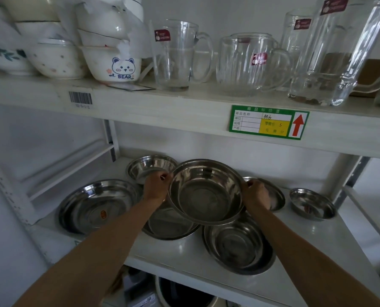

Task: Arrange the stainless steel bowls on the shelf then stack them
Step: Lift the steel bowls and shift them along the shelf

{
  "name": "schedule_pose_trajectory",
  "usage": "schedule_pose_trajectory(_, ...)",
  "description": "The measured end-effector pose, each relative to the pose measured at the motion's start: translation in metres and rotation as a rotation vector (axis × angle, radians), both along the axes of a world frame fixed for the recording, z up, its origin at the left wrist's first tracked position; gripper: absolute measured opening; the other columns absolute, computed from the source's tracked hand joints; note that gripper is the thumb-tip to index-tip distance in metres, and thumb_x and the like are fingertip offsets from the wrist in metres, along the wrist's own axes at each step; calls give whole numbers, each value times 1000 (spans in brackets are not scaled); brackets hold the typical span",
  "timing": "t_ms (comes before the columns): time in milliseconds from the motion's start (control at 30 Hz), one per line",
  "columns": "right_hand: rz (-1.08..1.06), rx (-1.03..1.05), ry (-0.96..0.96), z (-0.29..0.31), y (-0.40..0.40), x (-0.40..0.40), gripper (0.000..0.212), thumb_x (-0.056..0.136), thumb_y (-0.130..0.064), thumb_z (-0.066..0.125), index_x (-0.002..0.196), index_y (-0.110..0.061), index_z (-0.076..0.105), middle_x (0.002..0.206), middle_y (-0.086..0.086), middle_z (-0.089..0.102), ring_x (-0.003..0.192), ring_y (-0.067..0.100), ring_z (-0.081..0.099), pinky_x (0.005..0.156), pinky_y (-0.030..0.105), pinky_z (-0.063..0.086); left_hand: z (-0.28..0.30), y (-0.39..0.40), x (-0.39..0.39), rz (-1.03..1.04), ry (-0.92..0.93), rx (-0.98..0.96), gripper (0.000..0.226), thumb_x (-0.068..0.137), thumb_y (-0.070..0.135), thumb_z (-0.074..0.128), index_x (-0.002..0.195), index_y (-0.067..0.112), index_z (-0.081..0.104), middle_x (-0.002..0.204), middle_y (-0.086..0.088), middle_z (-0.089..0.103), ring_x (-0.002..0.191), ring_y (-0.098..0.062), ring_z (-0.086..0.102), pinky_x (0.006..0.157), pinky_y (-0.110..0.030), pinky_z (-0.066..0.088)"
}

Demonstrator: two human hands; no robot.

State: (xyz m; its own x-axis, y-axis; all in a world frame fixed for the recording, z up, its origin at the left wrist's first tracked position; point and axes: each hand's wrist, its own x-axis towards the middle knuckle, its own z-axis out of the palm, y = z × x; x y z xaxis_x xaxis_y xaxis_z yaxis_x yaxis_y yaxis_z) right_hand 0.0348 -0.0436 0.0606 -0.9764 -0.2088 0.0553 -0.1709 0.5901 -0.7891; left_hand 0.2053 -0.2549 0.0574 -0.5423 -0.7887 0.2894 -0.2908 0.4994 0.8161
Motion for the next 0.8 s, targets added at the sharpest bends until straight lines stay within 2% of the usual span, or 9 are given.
schedule_pose_trajectory(67, 31, -4, 0, -2, -14, 2, 27, 93, -36, 51, 94, -15, 69, 89, 8, 68, 82, 28, 65, 74, 35, 52, 1, -8, 11, 29, 5, 19, 22, 93, 26, 57, 91, 9, 70, 88, -9, 73, 78, -20, 67, 77, -30, 55)
schedule_pose_trajectory(100, 41, -1, -3, -4, -21, 3, 29, 92, -37, 52, 96, -15, 70, 93, 10, 70, 87, 31, 66, 77, 36, 52, 1, -12, 16, 55, 5, 11, 22, 93, 27, 57, 93, 9, 70, 89, -8, 72, 79, -19, 66, 78, -31, 54)
schedule_pose_trajectory(267, 116, 43, -3, -15, -52, 11, 33, 93, -39, 54, 97, -11, 72, 97, 14, 72, 94, 33, 67, 71, 31, 45, -4, -26, 38, 151, -33, 25, 23, 93, 27, 58, 96, 7, 70, 80, 1, 62, 62, -3, 52, 55, -13, 36)
schedule_pose_trajectory(367, 143, 74, 7, -23, -65, 15, 33, 91, -39, 55, 99, -11, 70, 96, 13, 70, 96, 34, 67, 74, 33, 47, -11, -37, 48, 172, -68, 44, 21, 91, 27, 61, 93, 9, 71, 81, -2, 67, 70, -14, 60, 59, -19, 44)
schedule_pose_trajectory(433, 168, 85, 3, -26, -71, 19, 31, 91, -37, 55, 101, -11, 69, 96, 13, 68, 97, 35, 66, 71, 31, 43, -18, -45, 54, 180, -78, 77, 17, 88, 26, 63, 91, 11, 72, 86, -6, 72, 78, -21, 67, 72, -33, 54)
schedule_pose_trajectory(500, 186, 103, 11, -30, -77, 22, 33, 89, -39, 55, 104, -12, 68, 102, 14, 70, 97, 35, 66, 72, 31, 43, -23, -49, 58, 185, -68, 92, 14, 85, 22, 66, 90, 11, 72, 86, -7, 73, 81, -24, 68, 79, -39, 56)
schedule_pose_trajectory(633, 220, 105, 6, -39, -88, 24, 34, 89, -43, 55, 99, -14, 69, 100, 12, 71, 87, 31, 65, 71, 32, 47, -31, -55, 65, 189, -103, 102, 12, 85, 19, 65, 88, 10, 72, 79, -1, 69, 75, -20, 66, 69, -27, 47)
schedule_pose_trajectory(733, 234, 124, 18, -45, -94, 25, 37, 91, -43, 54, 111, -14, 64, 104, 13, 70, 93, 32, 65, 70, 31, 41, -43, -62, 68, 193, -134, 146, 14, 84, 21, 67, 84, 8, 73, 78, -7, 72, 74, -25, 68, 72, -35, 56)
schedule_pose_trajectory(800, 237, 140, 29, -51, -97, 24, 41, 91, -46, 55, 116, -16, 64, 105, 13, 70, 96, 33, 66, 70, 31, 42, -48, -63, 70, 195, -157, 161, 11, 84, 20, 67, 81, 10, 71, 70, 0, 67, 72, -23, 67, 70, -33, 54)
